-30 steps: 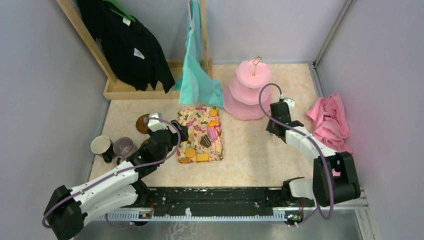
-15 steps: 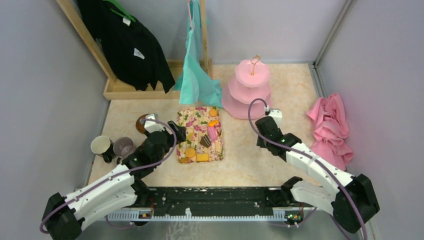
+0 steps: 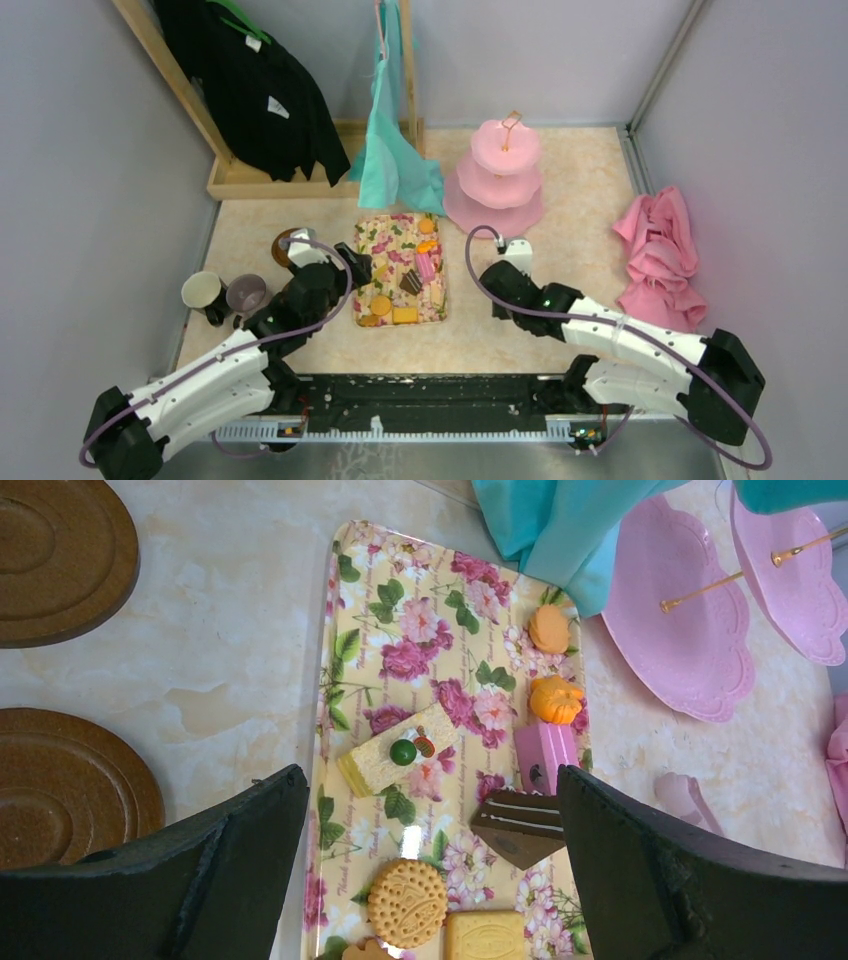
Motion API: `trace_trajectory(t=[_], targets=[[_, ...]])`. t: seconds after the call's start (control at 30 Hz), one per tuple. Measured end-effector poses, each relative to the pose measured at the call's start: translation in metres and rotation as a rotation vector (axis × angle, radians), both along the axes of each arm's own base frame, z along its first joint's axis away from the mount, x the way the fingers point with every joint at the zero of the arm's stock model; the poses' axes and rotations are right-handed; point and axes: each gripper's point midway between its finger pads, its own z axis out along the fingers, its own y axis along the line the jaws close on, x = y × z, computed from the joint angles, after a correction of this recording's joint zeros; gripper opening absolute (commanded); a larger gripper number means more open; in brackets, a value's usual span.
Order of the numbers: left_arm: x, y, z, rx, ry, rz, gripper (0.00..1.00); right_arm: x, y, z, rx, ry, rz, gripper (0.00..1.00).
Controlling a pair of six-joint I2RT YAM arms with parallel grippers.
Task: Serve the afternoon tea
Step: Pick up the desert from the tray.
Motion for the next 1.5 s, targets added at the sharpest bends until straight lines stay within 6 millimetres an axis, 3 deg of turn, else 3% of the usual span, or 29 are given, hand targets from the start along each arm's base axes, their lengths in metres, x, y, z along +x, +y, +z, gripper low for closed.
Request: trace_trajectory(t=[0.47, 0.73, 1.5], targets=[[-0.001, 0.003, 0.008, -0.026, -0.023, 0.016, 0.99, -0.010, 0.024, 0.001, 0.026, -0.021, 0.096, 0.31], [0.000, 0.003, 0.004, -0.014, -0.011, 0.017, 0.99, -0.015, 0.018, -0.007, 0.021, -0.025, 0.110, 0.31], [0.003, 0.004, -0.002, 0.005, -0.001, 0.037, 0.99, -0.026, 0.039, 0.032, 0.143, -0.119, 0.277, 0.30]])
